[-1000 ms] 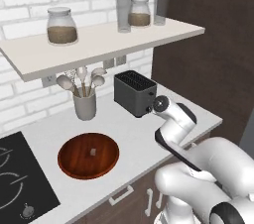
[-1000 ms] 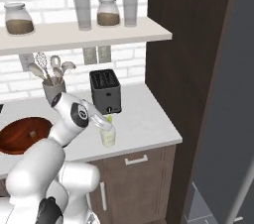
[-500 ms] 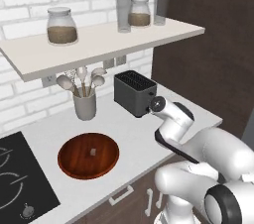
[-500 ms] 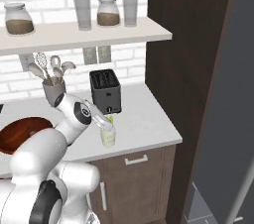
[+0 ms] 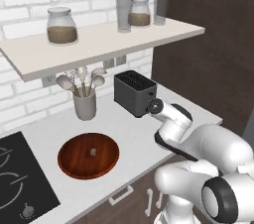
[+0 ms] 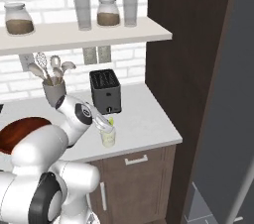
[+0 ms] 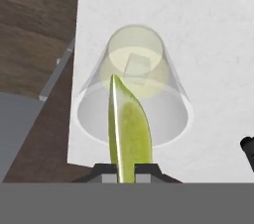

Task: Grab a lemon wedge from the fridge and one ice cube from the ice bowl, and put them in the glass of lemonade.

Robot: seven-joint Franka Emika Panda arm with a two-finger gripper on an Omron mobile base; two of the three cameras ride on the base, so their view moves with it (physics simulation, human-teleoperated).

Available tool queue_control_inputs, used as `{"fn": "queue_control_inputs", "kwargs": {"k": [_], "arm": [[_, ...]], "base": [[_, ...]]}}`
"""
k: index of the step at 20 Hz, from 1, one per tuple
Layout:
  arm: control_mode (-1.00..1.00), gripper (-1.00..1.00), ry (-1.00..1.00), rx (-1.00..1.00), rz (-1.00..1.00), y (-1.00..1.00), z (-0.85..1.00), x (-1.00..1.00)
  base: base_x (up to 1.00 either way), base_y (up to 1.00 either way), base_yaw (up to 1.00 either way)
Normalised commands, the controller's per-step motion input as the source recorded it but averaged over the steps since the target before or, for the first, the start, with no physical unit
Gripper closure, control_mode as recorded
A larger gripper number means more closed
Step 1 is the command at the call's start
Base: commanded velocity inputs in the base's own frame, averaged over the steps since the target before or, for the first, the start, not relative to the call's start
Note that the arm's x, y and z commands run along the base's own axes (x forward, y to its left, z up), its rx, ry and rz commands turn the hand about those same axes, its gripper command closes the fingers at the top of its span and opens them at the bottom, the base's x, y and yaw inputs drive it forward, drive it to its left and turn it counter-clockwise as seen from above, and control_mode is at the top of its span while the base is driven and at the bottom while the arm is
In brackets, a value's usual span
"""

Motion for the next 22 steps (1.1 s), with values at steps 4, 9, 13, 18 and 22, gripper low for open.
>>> {"fn": "queue_control_inputs", "kwargs": {"k": [4, 9, 13, 18, 22], "arm": [[-1.00, 1.00, 0.00, 0.00, -0.01, 0.00, -0.16, 0.01], [-1.00, 1.00, -0.04, 0.00, 0.00, 0.01, -0.10, -0.05], [-1.00, 1.00, -0.13, -0.05, 0.00, 0.09, -0.09, -0.26], [-1.00, 1.00, -0.19, -0.09, 0.00, 0.02, -0.16, -0.11], [-1.00, 1.00, -0.09, -0.07, 0.00, -0.02, -0.07, 0.03]], "base": [[0.00, 0.00, 0.00], [0.00, 0.00, 0.00], [0.00, 0.00, 0.00], [0.00, 0.00, 0.00], [0.00, 0.00, 0.00]]}}
